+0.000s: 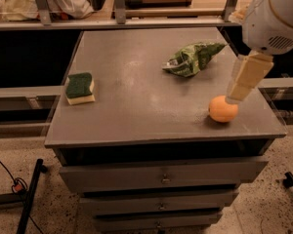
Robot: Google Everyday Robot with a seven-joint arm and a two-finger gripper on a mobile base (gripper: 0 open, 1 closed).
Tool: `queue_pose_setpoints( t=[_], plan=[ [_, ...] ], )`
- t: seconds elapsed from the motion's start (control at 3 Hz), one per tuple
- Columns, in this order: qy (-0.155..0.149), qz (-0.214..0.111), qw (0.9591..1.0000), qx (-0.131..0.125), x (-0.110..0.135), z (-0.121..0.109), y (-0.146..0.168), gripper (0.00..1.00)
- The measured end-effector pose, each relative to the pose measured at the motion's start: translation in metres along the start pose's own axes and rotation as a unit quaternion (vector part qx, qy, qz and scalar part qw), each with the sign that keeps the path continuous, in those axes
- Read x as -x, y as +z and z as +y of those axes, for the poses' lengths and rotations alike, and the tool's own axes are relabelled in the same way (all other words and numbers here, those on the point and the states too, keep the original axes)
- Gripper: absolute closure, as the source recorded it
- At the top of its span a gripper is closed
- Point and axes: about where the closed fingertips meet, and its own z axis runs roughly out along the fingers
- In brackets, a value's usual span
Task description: Move green jalapeno chip bag near sponge
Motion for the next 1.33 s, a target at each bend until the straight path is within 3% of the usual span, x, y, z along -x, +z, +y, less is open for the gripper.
queue_pose_setpoints(
  t=[0.33, 0.67, 1.0, 1.33],
  plan=[
    [-0.029, -0.010, 0.9983, -0.050, 0.019, -0.038, 0.030, 0.00],
    [-0.051, 0.015, 0.9937, -0.099, 0.025, -0.081, 0.063, 0.00],
    [-0.050, 0.014, 0.9938, -0.098, 0.025, -0.080, 0.062, 0.00],
    [-0.079, 0.033, 0.9893, -0.118, 0.017, -0.094, 0.071, 0.00]
  ],
)
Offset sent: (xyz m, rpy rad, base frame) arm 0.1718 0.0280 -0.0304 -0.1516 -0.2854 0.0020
